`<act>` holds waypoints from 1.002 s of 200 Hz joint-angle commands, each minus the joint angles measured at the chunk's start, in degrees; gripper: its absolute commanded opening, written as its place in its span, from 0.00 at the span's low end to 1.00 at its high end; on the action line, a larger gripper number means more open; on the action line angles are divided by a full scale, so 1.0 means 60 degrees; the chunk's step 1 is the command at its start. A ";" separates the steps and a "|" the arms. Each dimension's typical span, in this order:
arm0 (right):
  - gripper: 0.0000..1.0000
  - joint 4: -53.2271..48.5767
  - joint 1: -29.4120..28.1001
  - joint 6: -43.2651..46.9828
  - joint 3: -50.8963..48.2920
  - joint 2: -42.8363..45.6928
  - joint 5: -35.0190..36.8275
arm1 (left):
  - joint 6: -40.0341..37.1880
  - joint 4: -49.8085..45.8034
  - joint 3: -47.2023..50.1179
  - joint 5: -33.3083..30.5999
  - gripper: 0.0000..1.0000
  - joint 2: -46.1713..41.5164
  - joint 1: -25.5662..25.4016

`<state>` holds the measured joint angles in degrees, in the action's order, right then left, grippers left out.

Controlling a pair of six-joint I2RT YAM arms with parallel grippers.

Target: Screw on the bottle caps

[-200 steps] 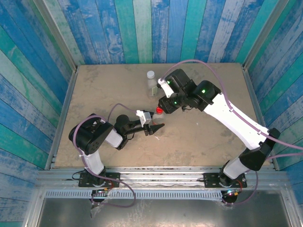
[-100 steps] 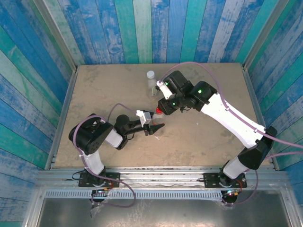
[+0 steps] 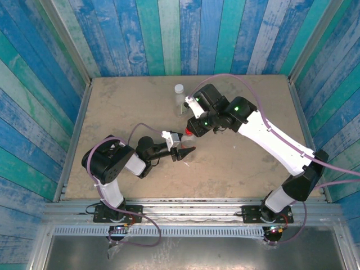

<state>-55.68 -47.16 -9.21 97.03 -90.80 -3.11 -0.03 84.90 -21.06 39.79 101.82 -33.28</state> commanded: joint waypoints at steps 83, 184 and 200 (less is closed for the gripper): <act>0.32 -0.0482 0.0240 -0.0120 -0.0124 -0.0085 0.0127 | -0.0068 -0.0690 0.0017 0.0094 0.63 0.0100 -0.0035; 0.24 -0.0542 0.0311 -0.0306 -0.0279 -0.0070 0.0197 | -0.0054 -0.0645 0.0023 0.0113 0.62 0.0154 -0.0035; 0.23 -0.0531 0.0322 -0.0309 -0.0264 -0.0128 0.0239 | -0.0046 -0.0623 0.0023 0.0112 0.62 0.0164 -0.0035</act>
<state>-55.18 -46.19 -10.66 97.06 -90.89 -4.56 0.05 84.51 -21.39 39.72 101.82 -33.28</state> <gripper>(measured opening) 0.236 0.626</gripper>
